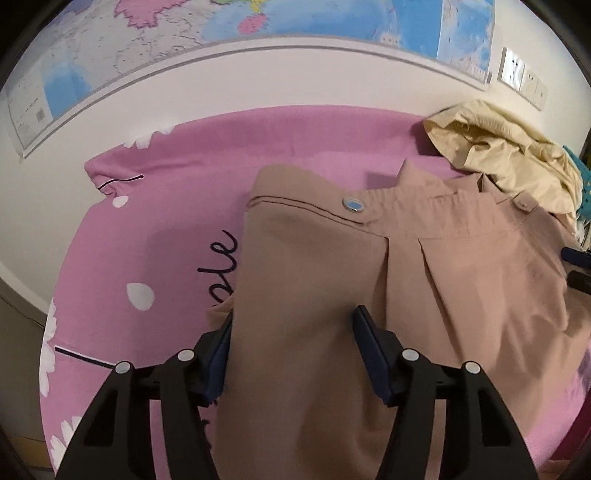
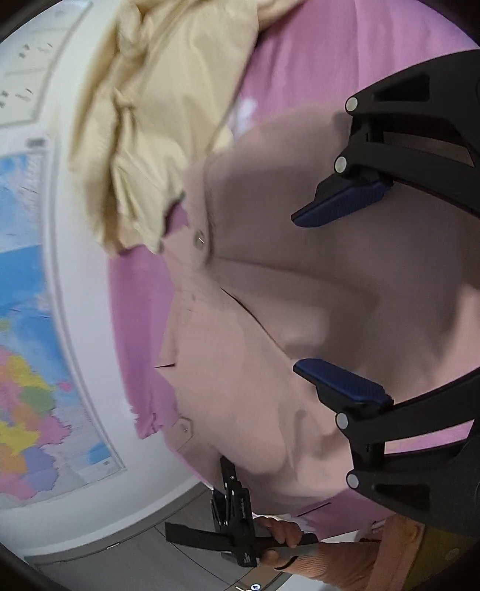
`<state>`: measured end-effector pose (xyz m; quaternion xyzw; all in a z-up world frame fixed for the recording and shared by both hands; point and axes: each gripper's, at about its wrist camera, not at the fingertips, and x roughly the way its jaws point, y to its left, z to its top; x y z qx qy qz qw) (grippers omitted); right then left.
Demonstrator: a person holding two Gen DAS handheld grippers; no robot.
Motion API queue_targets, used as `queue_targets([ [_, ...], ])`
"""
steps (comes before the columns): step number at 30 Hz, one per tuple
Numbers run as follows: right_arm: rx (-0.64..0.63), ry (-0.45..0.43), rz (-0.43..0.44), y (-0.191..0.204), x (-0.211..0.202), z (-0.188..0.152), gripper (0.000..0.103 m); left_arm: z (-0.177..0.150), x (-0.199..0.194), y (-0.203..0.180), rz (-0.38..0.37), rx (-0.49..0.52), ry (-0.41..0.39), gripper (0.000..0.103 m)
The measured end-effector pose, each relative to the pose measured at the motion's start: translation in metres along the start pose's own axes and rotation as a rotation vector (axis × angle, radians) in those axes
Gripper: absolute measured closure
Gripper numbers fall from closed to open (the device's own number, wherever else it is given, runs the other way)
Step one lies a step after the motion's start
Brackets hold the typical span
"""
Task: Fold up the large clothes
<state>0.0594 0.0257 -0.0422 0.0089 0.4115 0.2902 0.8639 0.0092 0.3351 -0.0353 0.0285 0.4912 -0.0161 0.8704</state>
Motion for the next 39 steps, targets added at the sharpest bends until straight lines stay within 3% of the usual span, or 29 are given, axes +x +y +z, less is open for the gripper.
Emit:
queue_targets([
  [2, 0.001, 0.014, -0.008, 0.000, 0.010, 0.001, 0.048, -0.003, 0.002, 0.001, -0.002, -0.005, -0.003, 0.048],
  [3, -0.013, 0.023, -0.031, 0.002, 0.015, 0.001, 0.074, -0.003, 0.004, 0.000, 0.005, -0.002, -0.004, 0.051],
  [5, -0.002, 0.022, -0.027, 0.001, 0.017, 0.001, 0.099, -0.001, 0.007, -0.002, 0.004, -0.004, 0.005, 0.067],
  [8, 0.048, -0.035, 0.026, -0.009, 0.009, 0.009, 0.101, 0.005, 0.009, -0.002, -0.009, -0.023, 0.004, 0.089],
  [12, 0.082, -0.182, 0.022, -0.016, -0.017, 0.027, 0.101, 0.026, 0.003, 0.003, -0.014, -0.052, -0.042, 0.094],
  [15, 0.060, -0.137, -0.026, -0.014, -0.001, 0.026, 0.101, 0.035, 0.009, 0.004, -0.024, -0.060, -0.044, 0.094],
  [19, 0.083, -0.059, -0.037, -0.022, 0.025, 0.014, 0.100, 0.032, 0.022, 0.003, 0.000, -0.063, -0.024, 0.090],
  [24, 0.110, -0.069, -0.016, -0.028, 0.023, 0.012, 0.100, 0.027, 0.016, 0.003, 0.022, -0.057, -0.057, 0.082],
  [26, 0.106, -0.068, -0.020, -0.027, 0.023, 0.010, 0.099, 0.026, 0.013, 0.001, 0.040, -0.051, -0.065, 0.072],
  [31, 0.123, -0.073, -0.014, -0.030, 0.025, 0.011, 0.099, 0.024, 0.010, 0.000, 0.047, -0.038, -0.075, 0.069],
  [35, 0.122, -0.072, -0.016, -0.030, 0.026, 0.014, 0.099, 0.024, 0.011, 0.002, 0.049, -0.037, -0.075, 0.061],
  [39, 0.109, -0.069, -0.027, -0.030, 0.027, 0.020, 0.099, 0.027, 0.016, 0.006, 0.053, -0.051, -0.064, 0.060],
])
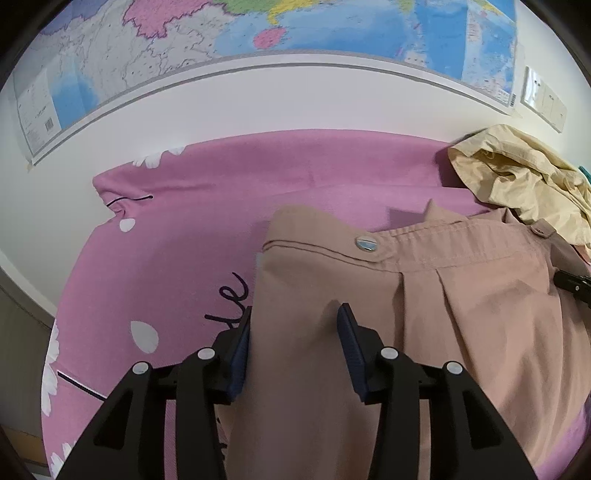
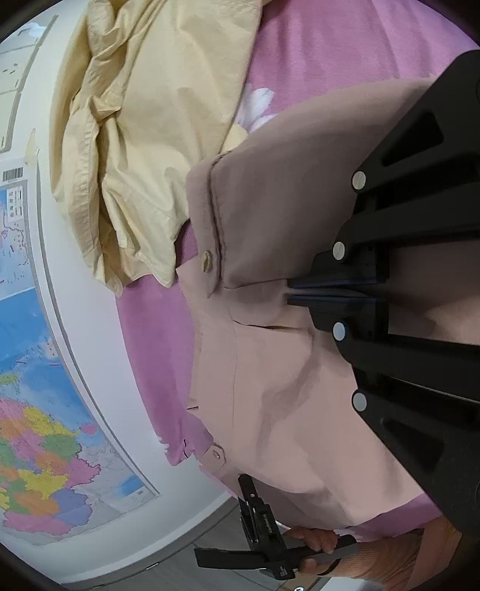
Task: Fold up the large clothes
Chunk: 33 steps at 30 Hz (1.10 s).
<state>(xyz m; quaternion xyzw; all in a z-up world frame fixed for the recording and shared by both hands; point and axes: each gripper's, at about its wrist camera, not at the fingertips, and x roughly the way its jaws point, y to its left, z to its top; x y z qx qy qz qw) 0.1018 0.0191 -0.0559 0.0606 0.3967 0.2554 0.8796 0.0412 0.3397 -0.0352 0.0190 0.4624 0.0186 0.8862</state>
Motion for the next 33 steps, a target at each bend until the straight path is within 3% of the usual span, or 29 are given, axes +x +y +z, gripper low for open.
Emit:
queue_targets([
  [8, -0.020, 0.002, 0.002, 0.001, 0.005, 0.007, 0.101, 0.004, 0.015, 0.009, -0.011, -0.038, 0.029, 0.059],
  [13, -0.015, -0.008, -0.014, -0.002, 0.012, 0.014, 0.101, 0.010, 0.025, 0.009, 0.074, -0.023, 0.008, 0.058],
  [17, 0.015, 0.023, -0.007, -0.007, 0.019, 0.014, 0.099, 0.011, 0.026, 0.019, 0.067, -0.062, 0.018, 0.057],
  [20, 0.026, 0.003, -0.002, -0.007, 0.007, 0.012, 0.087, 0.008, 0.006, 0.024, 0.057, -0.075, -0.023, 0.051],
  [22, 0.041, -0.040, 0.022, -0.010, -0.011, 0.009, 0.073, 0.002, -0.017, 0.024, 0.022, -0.058, -0.081, 0.049],
  [25, 0.050, -0.098, 0.043, -0.014, -0.038, 0.004, 0.071, -0.009, -0.041, 0.016, -0.027, -0.006, -0.126, 0.044],
  [28, 0.069, -0.126, 0.050, -0.023, -0.057, -0.004, 0.069, -0.024, -0.047, 0.008, -0.054, 0.047, -0.120, 0.042],
  [30, 0.099, -0.098, 0.021, -0.035, -0.055, -0.013, 0.069, -0.032, -0.038, 0.008, -0.058, 0.050, -0.096, 0.042],
  [33, 0.180, -0.028, -0.020, -0.060, -0.041, -0.030, 0.086, -0.040, -0.015, 0.011, -0.059, 0.024, -0.028, 0.042],
])
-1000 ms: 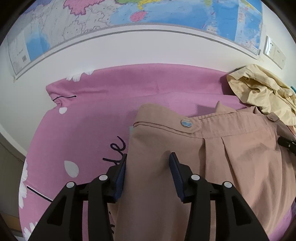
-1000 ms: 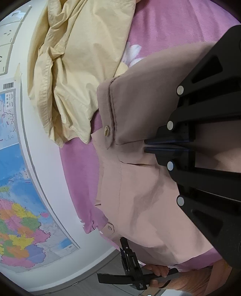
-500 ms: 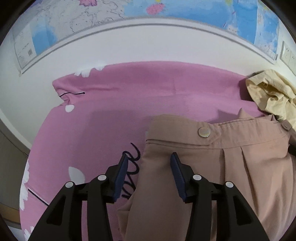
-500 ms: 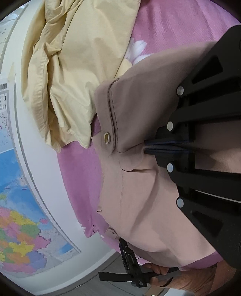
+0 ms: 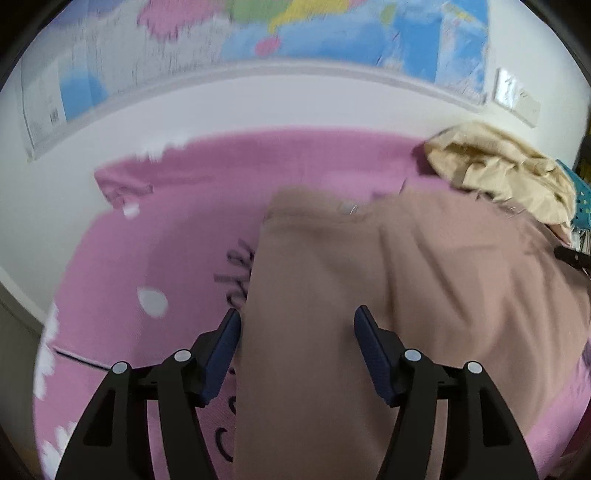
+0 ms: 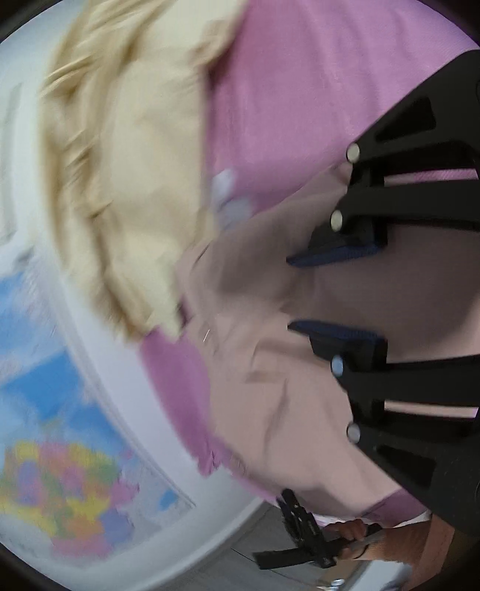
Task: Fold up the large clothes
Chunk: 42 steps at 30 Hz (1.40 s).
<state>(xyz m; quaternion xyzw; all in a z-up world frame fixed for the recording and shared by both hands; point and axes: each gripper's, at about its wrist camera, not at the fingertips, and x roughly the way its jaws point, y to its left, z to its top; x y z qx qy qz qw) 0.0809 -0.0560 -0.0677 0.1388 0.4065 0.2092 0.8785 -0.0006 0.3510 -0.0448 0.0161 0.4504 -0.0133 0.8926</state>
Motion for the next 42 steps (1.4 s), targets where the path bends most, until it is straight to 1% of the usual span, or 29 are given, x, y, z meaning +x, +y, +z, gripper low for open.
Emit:
queue_targets([
  [1, 0.025, 0.017, 0.007, -0.008, 0.003, -0.004, 0.089, -0.002, 0.008, 0.002, 0.015, -0.009, 0.023, 0.038],
  [3, 0.053, 0.015, 0.020, -0.014, 0.002, -0.008, 0.089, -0.003, 0.015, 0.006, 0.001, -0.038, 0.040, 0.037],
  [4, 0.056, 0.007, 0.019, -0.013, -0.002, -0.009, 0.088, -0.002, 0.013, 0.008, 0.003, -0.048, 0.038, 0.037],
  [5, 0.054, -0.003, 0.017, -0.011, -0.006, -0.010, 0.085, -0.001, 0.009, 0.007, 0.013, -0.048, 0.026, 0.037],
  [6, 0.048, -0.024, 0.024, -0.007, -0.013, -0.010, 0.078, -0.001, 0.005, 0.008, 0.025, -0.047, 0.014, 0.037],
  [7, 0.039, -0.046, 0.032, -0.002, -0.021, -0.010, 0.076, -0.001, -0.001, 0.007, 0.039, -0.045, -0.001, 0.038],
  [8, 0.018, -0.070, 0.044, 0.006, -0.030, -0.009, 0.075, -0.003, -0.008, 0.007, 0.038, -0.043, -0.016, 0.038],
  [9, -0.006, -0.087, 0.059, 0.013, -0.037, -0.010, 0.073, -0.003, -0.013, 0.006, 0.033, -0.040, -0.028, 0.038],
  [10, -0.038, -0.104, 0.079, 0.023, -0.044, -0.011, 0.065, -0.005, -0.020, 0.004, 0.030, -0.032, -0.044, 0.038],
  [12, -0.088, -0.120, 0.115, 0.040, -0.051, -0.014, 0.058, -0.007, -0.029, -0.002, 0.034, -0.009, -0.062, 0.038],
  [13, -0.114, -0.112, 0.126, 0.049, -0.050, -0.015, 0.057, -0.008, -0.032, -0.006, 0.034, 0.000, -0.066, 0.037],
  [15, -0.154, -0.080, 0.146, 0.064, -0.039, -0.020, 0.057, -0.011, -0.037, -0.016, 0.021, 0.024, -0.076, 0.036],
  [16, -0.168, -0.058, 0.148, 0.071, -0.030, -0.023, 0.057, -0.013, -0.038, -0.021, 0.006, 0.034, -0.076, 0.033],
  [17, -0.171, -0.044, 0.144, 0.075, -0.024, -0.025, 0.057, -0.016, -0.038, -0.028, -0.003, 0.044, -0.071, 0.033],
  [19, -0.165, 0.000, 0.111, 0.076, -0.004, -0.031, 0.058, -0.021, -0.032, -0.036, -0.017, 0.062, -0.050, 0.033],
  [20, -0.168, 0.017, 0.081, 0.074, 0.005, -0.034, 0.059, -0.024, -0.027, -0.040, -0.022, 0.065, -0.035, 0.033],
  [22, -0.168, 0.029, 0.059, 0.070, 0.011, -0.039, 0.060, -0.030, -0.017, -0.043, 0.004, 0.070, -0.003, 0.033],
  [25, -0.157, 0.024, 0.067, 0.070, 0.008, -0.040, 0.058, -0.033, -0.015, -0.041, 0.004, 0.060, 0.006, 0.033],
  [27, -0.159, 0.006, 0.067, 0.073, 0.001, -0.039, 0.054, -0.033, -0.020, -0.040, 0.004, 0.056, -0.006, 0.032],
  [30, -0.168, -0.031, 0.088, 0.075, -0.014, -0.042, 0.052, -0.034, -0.031, -0.042, 0.002, 0.056, -0.026, 0.032],
  [32, -0.160, -0.056, 0.096, 0.071, -0.024, -0.044, 0.052, -0.036, -0.038, -0.044, -0.004, 0.062, -0.040, 0.031],
  [34, -0.141, -0.072, 0.097, 0.065, -0.031, -0.046, 0.052, -0.039, -0.042, -0.047, -0.024, 0.066, -0.046, 0.030],
  [36, -0.096, -0.072, 0.096, 0.052, -0.033, -0.050, 0.052, -0.041, -0.041, -0.049, -0.026, 0.070, -0.040, 0.030],
  [38, -0.065, -0.059, 0.066, 0.041, -0.030, -0.054, 0.055, -0.043, -0.034, -0.050, -0.024, 0.067, -0.022, 0.030],
  [40, -0.033, -0.038, 0.055, 0.029, -0.025, -0.060, 0.063, -0.045, -0.029, -0.050, -0.025, 0.059, -0.011, 0.030],
  [42, -0.015, -0.043, 0.058, 0.026, -0.026, -0.062, 0.063, -0.045, -0.024, -0.047, -0.039, 0.037, -0.001, 0.030],
])
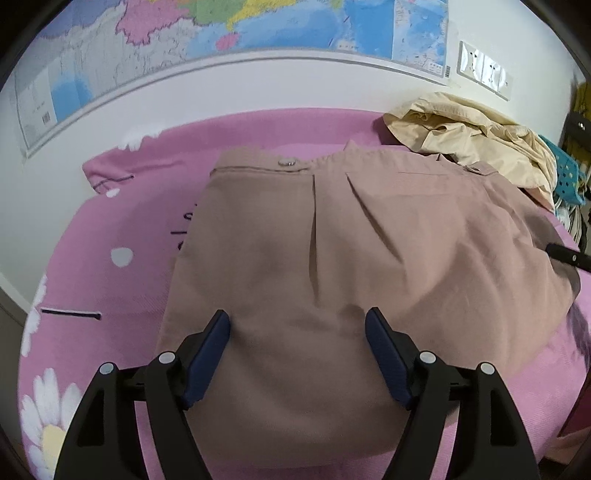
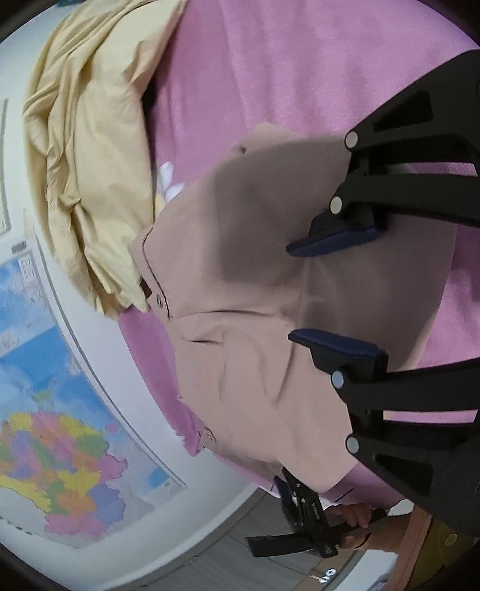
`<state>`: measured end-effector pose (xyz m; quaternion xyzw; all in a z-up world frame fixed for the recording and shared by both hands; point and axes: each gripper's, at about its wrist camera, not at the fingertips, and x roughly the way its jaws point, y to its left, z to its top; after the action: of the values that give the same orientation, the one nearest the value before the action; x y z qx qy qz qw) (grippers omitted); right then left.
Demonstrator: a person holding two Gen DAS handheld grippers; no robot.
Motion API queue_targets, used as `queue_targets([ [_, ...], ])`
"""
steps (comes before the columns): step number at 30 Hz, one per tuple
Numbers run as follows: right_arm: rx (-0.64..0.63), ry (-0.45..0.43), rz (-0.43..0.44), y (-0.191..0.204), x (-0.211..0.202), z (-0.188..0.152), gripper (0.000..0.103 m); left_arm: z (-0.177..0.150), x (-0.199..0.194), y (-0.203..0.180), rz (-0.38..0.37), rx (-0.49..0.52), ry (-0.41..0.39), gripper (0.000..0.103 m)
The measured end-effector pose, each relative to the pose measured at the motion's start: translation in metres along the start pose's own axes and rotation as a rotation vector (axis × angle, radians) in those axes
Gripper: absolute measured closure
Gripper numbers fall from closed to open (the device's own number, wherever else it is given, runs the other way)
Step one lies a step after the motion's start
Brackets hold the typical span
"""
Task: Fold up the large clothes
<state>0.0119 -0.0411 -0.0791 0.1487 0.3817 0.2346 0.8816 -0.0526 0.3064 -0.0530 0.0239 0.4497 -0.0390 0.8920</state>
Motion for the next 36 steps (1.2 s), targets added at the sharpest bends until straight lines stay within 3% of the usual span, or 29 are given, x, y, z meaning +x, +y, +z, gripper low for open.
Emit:
queue_targets([
  [4, -0.039, -0.026, -0.007, 0.015, -0.009, 0.003, 0.053, 0.000, -0.002, 0.001, 0.002, -0.015, -0.003, 0.030],
  [9, -0.138, -0.060, 0.064, 0.049, -0.019, 0.004, 0.052, 0.000, -0.024, -0.003, -0.057, -0.005, -0.060, 0.030],
  [13, -0.231, -0.008, 0.105, 0.080, 0.000, -0.006, 0.050, -0.002, -0.026, -0.020, -0.129, 0.033, -0.061, 0.029],
  [18, -0.274, 0.089, 0.065, 0.092, 0.032, -0.026, 0.050, -0.009, -0.005, -0.034, -0.116, 0.064, -0.010, 0.028],
  [26, -0.308, 0.030, 0.123, 0.111, 0.011, -0.028, 0.049, -0.009, -0.036, -0.042, -0.149, 0.093, -0.097, 0.027],
  [31, -0.357, 0.091, 0.108, 0.125, 0.036, -0.043, 0.049, -0.019, -0.017, -0.051, -0.154, 0.103, -0.032, 0.027],
  [36, -0.359, 0.081, 0.090, 0.129, 0.034, -0.045, 0.048, -0.016, -0.018, -0.047, -0.154, 0.069, -0.023, 0.027],
])
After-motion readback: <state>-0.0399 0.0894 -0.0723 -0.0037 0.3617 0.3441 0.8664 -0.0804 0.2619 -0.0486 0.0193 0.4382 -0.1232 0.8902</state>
